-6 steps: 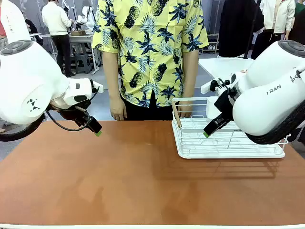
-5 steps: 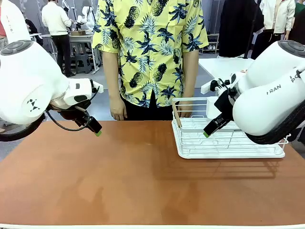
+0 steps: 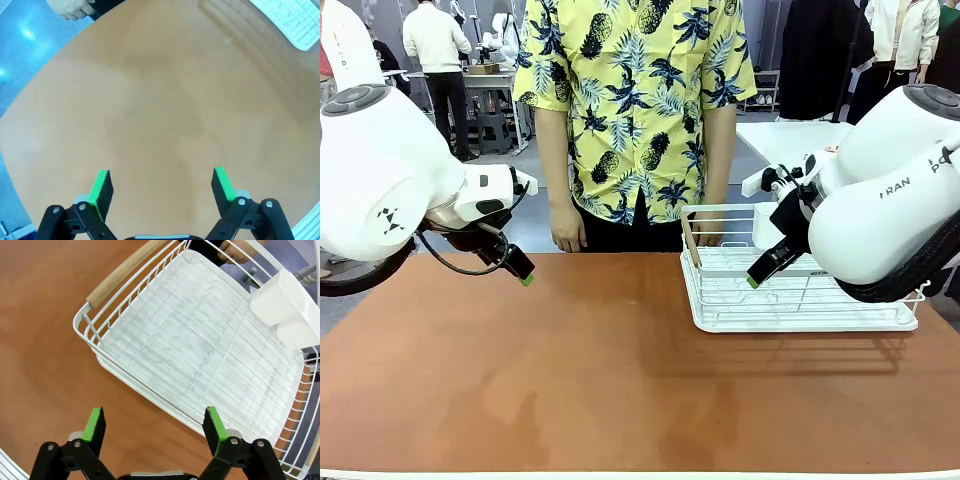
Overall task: Clean the table.
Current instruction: Pick up the Lint Roller when the human hands it over.
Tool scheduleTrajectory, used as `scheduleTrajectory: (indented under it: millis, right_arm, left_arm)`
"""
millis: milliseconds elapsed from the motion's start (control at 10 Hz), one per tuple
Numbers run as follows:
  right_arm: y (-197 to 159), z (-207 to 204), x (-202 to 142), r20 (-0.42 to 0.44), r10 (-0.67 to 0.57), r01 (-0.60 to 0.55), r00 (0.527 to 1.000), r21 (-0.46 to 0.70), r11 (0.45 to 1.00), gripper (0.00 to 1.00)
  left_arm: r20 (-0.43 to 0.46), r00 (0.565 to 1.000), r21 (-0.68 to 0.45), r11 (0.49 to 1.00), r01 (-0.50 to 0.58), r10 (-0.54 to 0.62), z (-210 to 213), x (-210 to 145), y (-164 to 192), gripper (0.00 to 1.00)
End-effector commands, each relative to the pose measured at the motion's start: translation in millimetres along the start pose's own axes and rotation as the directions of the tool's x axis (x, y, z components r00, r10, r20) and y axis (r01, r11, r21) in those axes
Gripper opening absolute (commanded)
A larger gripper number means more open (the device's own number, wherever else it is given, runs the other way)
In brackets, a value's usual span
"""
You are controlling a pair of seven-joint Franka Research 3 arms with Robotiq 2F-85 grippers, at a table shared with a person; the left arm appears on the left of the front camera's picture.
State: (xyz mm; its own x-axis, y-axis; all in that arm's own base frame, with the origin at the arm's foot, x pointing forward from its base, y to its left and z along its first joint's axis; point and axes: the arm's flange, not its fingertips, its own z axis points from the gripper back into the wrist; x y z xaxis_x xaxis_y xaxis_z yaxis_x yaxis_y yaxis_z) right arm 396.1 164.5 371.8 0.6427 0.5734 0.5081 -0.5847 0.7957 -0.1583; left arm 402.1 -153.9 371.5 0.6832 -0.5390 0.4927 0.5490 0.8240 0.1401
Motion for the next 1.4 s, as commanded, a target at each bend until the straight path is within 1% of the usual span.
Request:
scheduleTrajectory:
  millis: [0,400,500,600,700,800,900,1000,1100,1200,1300]
  right_arm:
    - [0.4,0.0,0.1,0.000,-0.001,0.001,1.000,0.001,1.000,1.00]
    - [0.0,0.0,0.0,0.000,0.000,0.000,1.000,0.000,1.000,1.00]
    - [-8.2,9.8,5.9,-0.024,-0.072,0.074,0.997,0.085,0.994,1.00]
    - [-17.6,21.4,10.4,-0.050,-0.146,0.152,0.988,0.172,0.973,1.00]
    - [-33.5,36.9,14.8,-0.067,-0.227,0.237,0.972,0.246,0.940,1.00]
    - [-52.9,48.8,16.3,-0.094,-0.306,0.320,0.947,0.306,0.897,1.00]
    - [-71.7,58.5,16.1,-0.139,-0.369,0.394,0.919,0.377,0.838,1.00]
    - [-92.2,70.0,13.5,-0.184,-0.434,0.469,0.882,0.451,0.759,1.00]
    - [-114.3,82.6,8.0,-0.229,-0.518,0.553,0.824,0.521,0.650,1.00]
    - [-134.9,93.1,-2.2,-0.267,-0.581,0.608,0.769,0.589,0.533,1.00]
    - [-153.8,102.3,-16.7,-0.299,-0.627,0.632,0.719,0.657,0.412,1.00]
  left_arm:
    - [0.000,1.000,0.000,1.000,-0.003,0.003,0.0,-0.3,1.2,1.00]
    - [0.000,1.000,0.000,1.000,0.000,0.000,0.0,0.0,0.0,1.00]
    - [-0.007,0.998,-0.078,0.995,-0.067,0.067,9.1,4.8,8.2,1.00]
    - [-0.016,0.994,-0.152,0.982,-0.114,0.112,17.9,6.7,16.2,1.00]
    - [-0.022,0.985,-0.241,0.956,-0.170,0.170,30.7,5.4,30.3,1.00]
    - [-0.035,0.976,-0.363,0.907,-0.213,0.215,45.1,2.4,46.3,1.00]
    - [-0.038,0.964,-0.468,0.848,-0.250,0.263,62.2,-4.6,64.3,1.00]
    - [-0.052,0.953,-0.603,0.752,-0.267,0.297,78.8,-14.4,83.8,1.00]
    - [-0.076,0.942,-0.714,0.641,-0.281,0.327,93.0,-31.2,105.1,1.00]
    - [-0.074,0.931,-0.783,0.557,-0.277,0.359,92.9,-48.1,117.2,1.00]
    - [-0.058,0.916,-0.840,0.477,-0.259,0.396,98.8,-65.4,131.9,1.00]
